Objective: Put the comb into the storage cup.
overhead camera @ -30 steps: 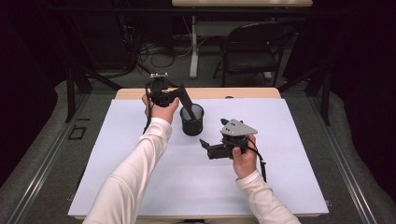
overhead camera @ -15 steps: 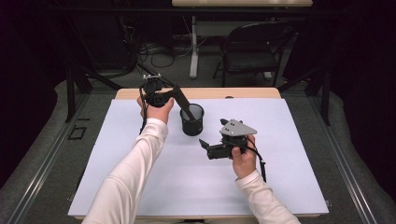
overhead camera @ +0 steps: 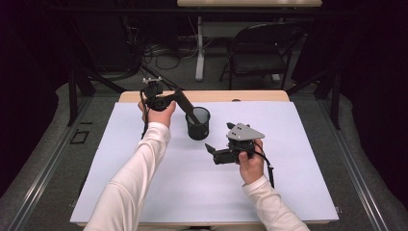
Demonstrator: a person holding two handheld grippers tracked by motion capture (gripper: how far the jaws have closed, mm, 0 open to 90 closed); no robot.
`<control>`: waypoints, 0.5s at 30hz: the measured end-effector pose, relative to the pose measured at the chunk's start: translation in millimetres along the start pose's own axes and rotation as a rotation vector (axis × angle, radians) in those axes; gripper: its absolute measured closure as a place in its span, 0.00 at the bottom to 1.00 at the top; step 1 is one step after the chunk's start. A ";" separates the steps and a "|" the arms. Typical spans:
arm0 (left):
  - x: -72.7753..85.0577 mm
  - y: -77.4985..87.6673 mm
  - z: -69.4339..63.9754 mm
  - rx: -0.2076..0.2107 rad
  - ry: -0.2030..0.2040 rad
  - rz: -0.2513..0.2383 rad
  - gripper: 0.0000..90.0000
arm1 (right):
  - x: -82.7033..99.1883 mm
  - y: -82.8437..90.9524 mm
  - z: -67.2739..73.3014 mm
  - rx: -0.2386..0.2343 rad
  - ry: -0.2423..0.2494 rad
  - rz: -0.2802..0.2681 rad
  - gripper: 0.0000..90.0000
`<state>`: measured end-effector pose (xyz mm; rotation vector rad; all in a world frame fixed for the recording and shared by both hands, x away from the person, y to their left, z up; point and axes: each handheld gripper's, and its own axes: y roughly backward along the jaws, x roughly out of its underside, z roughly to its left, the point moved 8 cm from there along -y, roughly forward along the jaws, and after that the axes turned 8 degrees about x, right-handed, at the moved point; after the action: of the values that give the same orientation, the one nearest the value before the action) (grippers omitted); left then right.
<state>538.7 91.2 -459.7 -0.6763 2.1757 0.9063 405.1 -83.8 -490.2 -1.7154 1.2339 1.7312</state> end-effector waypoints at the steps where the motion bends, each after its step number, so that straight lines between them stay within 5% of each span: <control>1: 0.1 0.3 1.9 -0.001 0.003 -0.001 0.93 | 0.1 -0.3 -0.1 0.001 -0.001 0.000 0.00; 15: 1.4 2.9 11.5 -0.018 0.013 -0.003 0.92 | 0.5 -1.0 0.3 0.000 -0.001 0.002 0.00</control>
<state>540.4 101.5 -465.7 -0.6952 2.1800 0.9233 405.7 -83.2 -491.1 -1.7139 1.2352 1.7329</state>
